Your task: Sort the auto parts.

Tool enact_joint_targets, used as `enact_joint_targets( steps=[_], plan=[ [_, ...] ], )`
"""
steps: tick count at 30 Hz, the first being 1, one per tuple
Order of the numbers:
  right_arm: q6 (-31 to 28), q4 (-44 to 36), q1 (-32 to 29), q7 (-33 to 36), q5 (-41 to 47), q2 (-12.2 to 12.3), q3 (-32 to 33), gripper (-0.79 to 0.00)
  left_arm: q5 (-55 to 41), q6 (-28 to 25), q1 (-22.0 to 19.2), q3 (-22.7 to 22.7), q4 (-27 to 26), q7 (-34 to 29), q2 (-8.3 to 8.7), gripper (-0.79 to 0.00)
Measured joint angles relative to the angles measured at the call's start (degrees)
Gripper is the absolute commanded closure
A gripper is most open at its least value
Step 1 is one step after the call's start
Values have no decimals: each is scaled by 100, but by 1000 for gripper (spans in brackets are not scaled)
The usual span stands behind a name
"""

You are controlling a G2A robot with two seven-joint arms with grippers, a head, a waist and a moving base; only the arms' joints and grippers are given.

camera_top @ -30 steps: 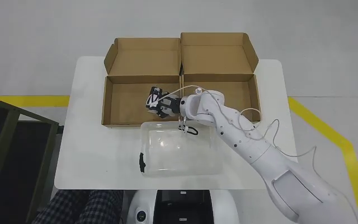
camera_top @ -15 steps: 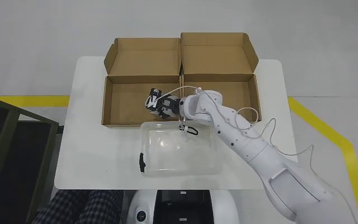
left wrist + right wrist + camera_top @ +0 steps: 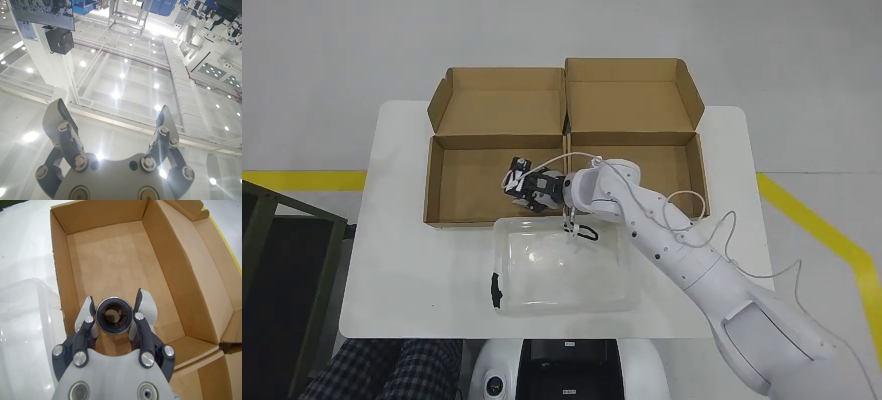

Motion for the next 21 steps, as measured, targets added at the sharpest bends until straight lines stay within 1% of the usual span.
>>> enact_joint_targets(
  steps=[1, 4, 6, 8, 10, 16, 21],
  plan=[
    [-3, -15, -7, -3, 11, 2, 23, -453, 0, 0, 0, 0, 0, 0, 0, -785],
    [2, -132, -30, -52, 23, 24, 140, -480, 0, 0, 0, 0, 0, 0, 0, -785],
    [-23, -287, -66, -88, 32, 55, 248, -483, 0, 0, 0, 0, 0, 0, 0, -785],
    [-76, -506, -131, -136, 71, 100, 393, -523, 0, 0, 0, 0, 0, 0, 0, -785],
    [-115, -742, -203, -145, 66, 151, 538, -529, 0, 0, 0, 0, 0, 0, 0, -785],
    [-161, -1645, -651, -46, -52, 379, 1154, -566, 0, 0, 0, 0, 0, 0, 0, -785],
    [-157, -2485, -1239, 11, -153, 601, 1857, -594, 0, 0, 0, 0, 0, 0, 0, -785]
  ],
)
